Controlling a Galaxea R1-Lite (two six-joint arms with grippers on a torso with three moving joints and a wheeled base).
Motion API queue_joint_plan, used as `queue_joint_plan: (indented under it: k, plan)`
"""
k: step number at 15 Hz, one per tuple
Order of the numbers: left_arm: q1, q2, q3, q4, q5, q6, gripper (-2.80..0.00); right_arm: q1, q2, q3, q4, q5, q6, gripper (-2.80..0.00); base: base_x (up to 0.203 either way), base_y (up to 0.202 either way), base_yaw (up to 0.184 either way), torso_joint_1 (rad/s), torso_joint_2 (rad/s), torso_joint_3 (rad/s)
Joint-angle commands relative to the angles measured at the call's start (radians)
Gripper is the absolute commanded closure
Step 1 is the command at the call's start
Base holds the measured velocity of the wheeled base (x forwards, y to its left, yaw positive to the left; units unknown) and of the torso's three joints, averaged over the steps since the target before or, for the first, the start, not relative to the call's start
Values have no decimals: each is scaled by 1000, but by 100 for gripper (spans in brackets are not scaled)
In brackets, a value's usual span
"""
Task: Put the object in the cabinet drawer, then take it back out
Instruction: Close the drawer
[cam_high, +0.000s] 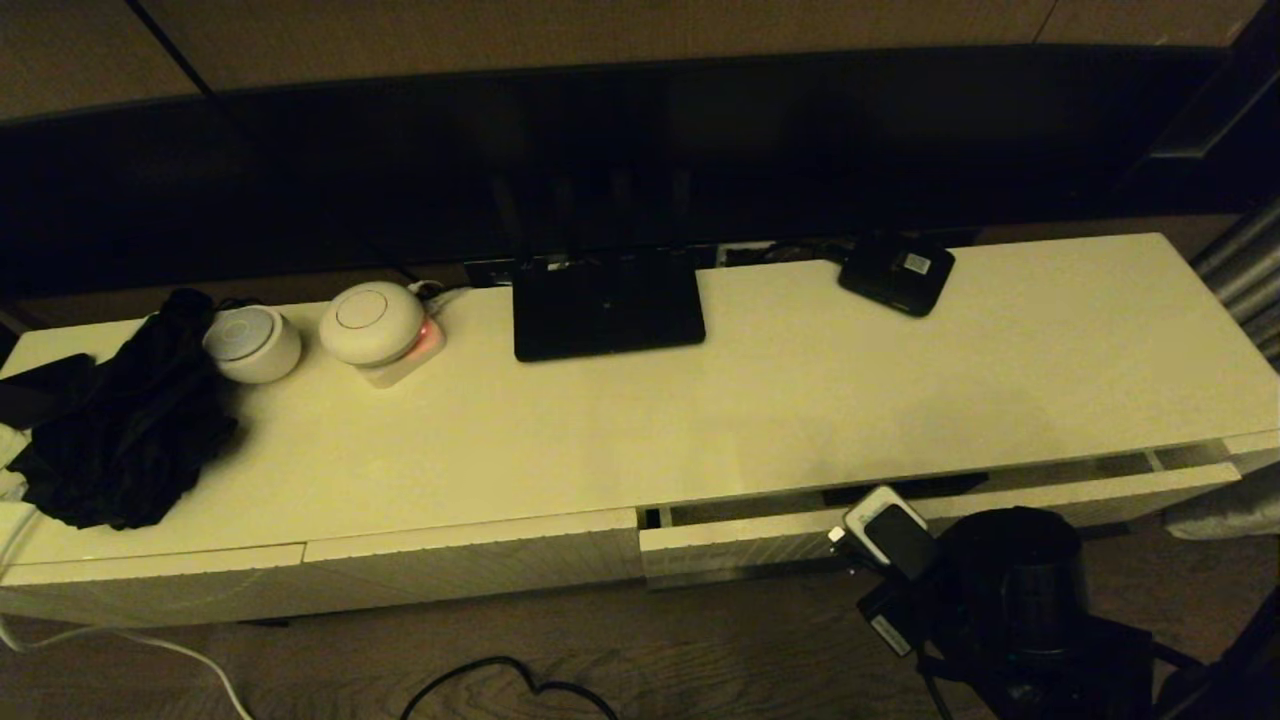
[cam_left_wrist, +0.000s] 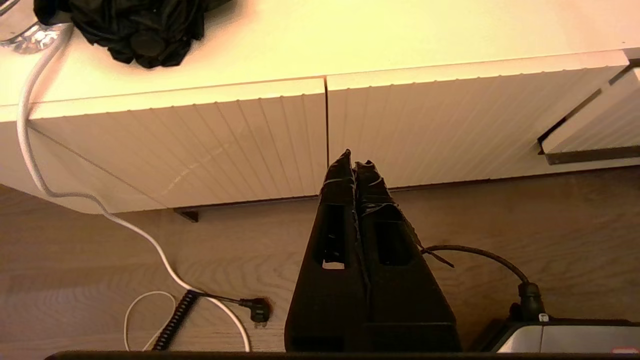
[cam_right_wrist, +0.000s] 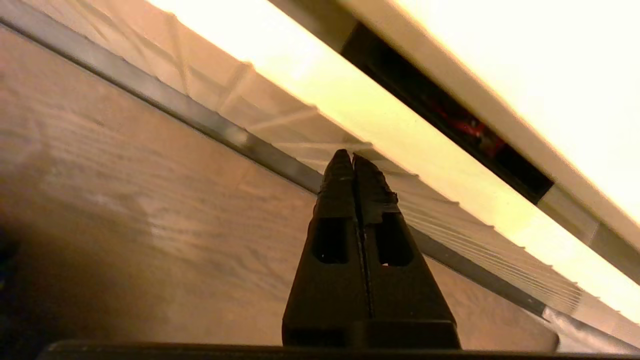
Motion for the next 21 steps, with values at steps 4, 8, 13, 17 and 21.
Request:
queue_joint_plan:
  k: [4, 8, 13, 17, 21]
  plan:
    - [-1, 0, 3, 0, 1, 0, 0, -11, 25, -1, -39, 25, -3, 0, 0, 0, 0, 0, 0, 0]
    - [0, 0, 3, 0, 1, 0, 0, -50, 21, 5, -54, 88, -7, 0, 0, 0, 0, 0, 0, 0]
    - [0, 0, 3, 0, 1, 0, 0, -61, 21, 8, -99, 123, -49, 0, 0, 0, 0, 0, 0, 0]
    - [0, 0, 3, 0, 1, 0, 0, -61, 22, 5, -121, 138, -55, 0, 0, 0, 0, 0, 0, 0]
    - [0, 0, 3, 0, 0, 0, 0, -60, -9, 30, -119, 143, -55, 0, 0, 0, 0, 0, 0, 0]
